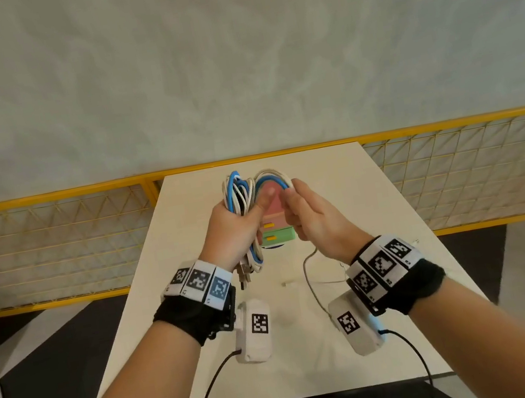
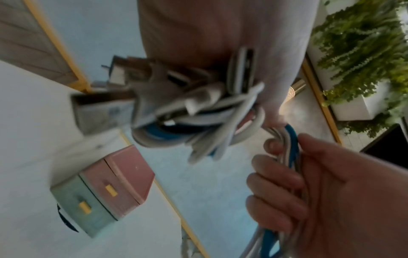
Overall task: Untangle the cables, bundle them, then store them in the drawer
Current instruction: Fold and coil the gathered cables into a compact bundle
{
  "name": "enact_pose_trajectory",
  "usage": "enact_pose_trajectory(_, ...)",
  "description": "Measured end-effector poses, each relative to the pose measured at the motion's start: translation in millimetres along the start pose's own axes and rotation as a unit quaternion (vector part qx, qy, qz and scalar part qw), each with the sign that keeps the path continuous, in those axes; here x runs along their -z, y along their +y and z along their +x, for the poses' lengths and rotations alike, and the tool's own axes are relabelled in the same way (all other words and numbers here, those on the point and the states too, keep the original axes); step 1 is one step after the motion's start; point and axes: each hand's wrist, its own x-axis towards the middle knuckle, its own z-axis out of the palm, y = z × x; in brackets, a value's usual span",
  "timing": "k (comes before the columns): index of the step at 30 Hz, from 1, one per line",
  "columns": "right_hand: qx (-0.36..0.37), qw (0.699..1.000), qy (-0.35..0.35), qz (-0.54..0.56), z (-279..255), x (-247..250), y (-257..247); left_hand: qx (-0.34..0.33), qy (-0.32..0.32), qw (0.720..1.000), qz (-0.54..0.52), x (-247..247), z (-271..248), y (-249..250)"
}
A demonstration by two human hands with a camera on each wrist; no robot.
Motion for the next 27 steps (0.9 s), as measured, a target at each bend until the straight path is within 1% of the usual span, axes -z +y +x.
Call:
enact_pose_trajectory(2, 0.014, 0.999, -0.01, -0.031, 0, -2, -5, -0.007, -0.016, 1.0, -0.006, -1, -5, 2)
enact_pose_trajectory(5, 0.039, 0.993, -0.015, -0.109, 2, -2, -8, -0.013, -0.034, 0.999, -0.017, -2, -11, 3)
enact_pose_trajectory(7, 0.042, 0.989, -0.024, -0.14, 2, -4, -9, -0.012, -0.055, 0.998, -0.021, -2, -14, 4)
enact_pose_trajectory(9, 0.026, 0.987, -0.036, -0.155, 3, -6, -10, -0.002, -0.068, 0.997, -0.037, -1, -15, 4)
enact_pose_trajectory(11, 0.034, 0.984, -0.046, -0.167, 4, -7, -14, 0.022, -0.063, 0.996, -0.063, -1, -15, 4)
enact_pose_trajectory(13, 0.051, 0.974, -0.062, -0.213, 5, -8, -20, 0.055, -0.044, 0.992, -0.106, -2, -16, 3)
enact_pose_trajectory(15, 0.044, 0.961, -0.089, -0.257, 4, -7, -23, 0.082, -0.007, 0.988, -0.134, -4, -16, 3)
enact_pose_trajectory(16, 0.039, 0.959, -0.103, -0.261, 4, -8, -23, 0.088, 0.014, 0.986, -0.14, -5, -15, 3)
enact_pose_trajectory(18, 0.053, 0.962, -0.127, -0.238, 2, -11, -23, 0.087, 0.055, 0.985, -0.14, -9, -13, 1)
enact_pose_trajectory(20, 0.082, 0.972, -0.133, -0.177, 0, -16, -19, 0.078, 0.09, 0.984, -0.131, -10, -12, 3)
enact_pose_trajectory(21, 0.087, 0.979, -0.126, -0.136, -1, -17, -16, 0.08, 0.108, 0.982, -0.134, -9, -10, 4)
enact_pose_trajectory(23, 0.074, 0.99, -0.091, -0.072, -5, -18, -8, 0.094, 0.14, 0.973, -0.156, -4, -5, 5)
enact_pose_trajectory(25, 0.069, 0.993, -0.053, -0.085, -9, -18, 0, 0.093, 0.161, 0.968, -0.169, 2, -1, 5)
enact_pose_trajectory(27, 0.057, 0.991, -0.04, -0.117, -10, -19, 5, 0.092, 0.165, 0.966, -0.177, 4, 1, 2)
